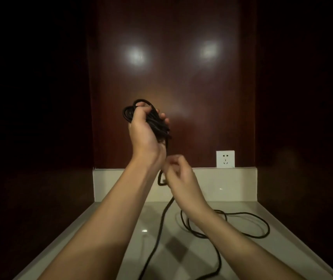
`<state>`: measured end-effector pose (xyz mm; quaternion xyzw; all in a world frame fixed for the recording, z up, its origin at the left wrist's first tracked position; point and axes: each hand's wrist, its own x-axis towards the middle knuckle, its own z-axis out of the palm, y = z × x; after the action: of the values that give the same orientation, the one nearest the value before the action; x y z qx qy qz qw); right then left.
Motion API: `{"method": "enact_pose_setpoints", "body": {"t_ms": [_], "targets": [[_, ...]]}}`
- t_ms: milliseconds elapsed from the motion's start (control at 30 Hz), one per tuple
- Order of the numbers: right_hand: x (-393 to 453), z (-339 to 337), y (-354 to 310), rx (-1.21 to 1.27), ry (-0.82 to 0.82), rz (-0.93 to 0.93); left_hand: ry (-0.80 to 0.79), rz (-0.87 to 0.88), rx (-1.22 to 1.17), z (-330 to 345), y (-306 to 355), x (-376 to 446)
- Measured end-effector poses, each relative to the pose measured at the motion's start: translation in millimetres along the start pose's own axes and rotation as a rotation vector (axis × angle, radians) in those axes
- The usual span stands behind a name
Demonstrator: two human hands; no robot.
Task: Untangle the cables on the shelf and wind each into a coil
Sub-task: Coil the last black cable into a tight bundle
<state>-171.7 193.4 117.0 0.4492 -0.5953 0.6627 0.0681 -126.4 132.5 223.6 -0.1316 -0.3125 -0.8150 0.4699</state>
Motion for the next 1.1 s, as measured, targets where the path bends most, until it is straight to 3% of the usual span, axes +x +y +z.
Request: {"method": "enact_pose_setpoints", "body": {"t_ms": [133, 200, 267, 333, 400, 500, 600, 667, 767, 833, 900, 1000, 1100], "targets": [[-2.7, -10.1, 25.5, -0.021, -0.301, 0.018, 0.042, 0.076, -0.003, -6.9, 3.4, 1.3], [3.4, -16.2, 18.6, -0.220, -0.399, -0.027, 0.048, 0.057, 0.035, -13.6, -5.7, -5.8], [12.9, -14.9, 12.5, -0.645, -0.371, -0.075, 0.053, 0.071, 0.082, -18.2, -18.4, -13.7], [16.5, -5.5, 5.3, -0.864, -0.247, 0.017, 0.084, 0.154, 0.140, -18.1, -27.0, -18.1], [15.1, 3.8, 4.8, -0.588, -0.080, 0.198, 0.084, 0.238, 0.192, -14.5, -30.4, -20.2], [13.9, 12.5, 3.3, 0.227, 0.233, 0.369, 0.041, 0.301, 0.311, -16.7, -33.9, -27.0], [12.0, 7.2, -1.5, 0.546, 0.337, 0.425, 0.000, 0.383, 0.447, -31.2, -33.7, -26.7], [5.0, -1.4, 0.1, 0.440, 0.128, 0.434, -0.025, 0.474, 0.563, -42.4, -26.5, -21.0], [-9.4, -17.7, 11.7, -0.025, -0.394, 0.398, -0.090, 0.587, 0.748, -55.5, -18.1, -18.1], [-10.1, -27.1, 15.4, -0.360, -0.424, 0.307, -0.205, 0.706, 0.939, -66.4, -18.9, -22.1], [-9.6, -34.0, 15.4, -0.539, -0.238, 0.202, -0.328, 0.878, 1.241, -80.4, -22.4, -22.4], [-20.1, -31.7, 14.0, -0.198, -0.086, 0.215, -0.336, 1.010, 1.582, -92.6, -22.9, -15.5], [-25.9, -36.3, 4.4, 0.237, -0.148, 0.381, -0.356, 0.962, 1.725, -97.1, -20.0, -11.9]]}}
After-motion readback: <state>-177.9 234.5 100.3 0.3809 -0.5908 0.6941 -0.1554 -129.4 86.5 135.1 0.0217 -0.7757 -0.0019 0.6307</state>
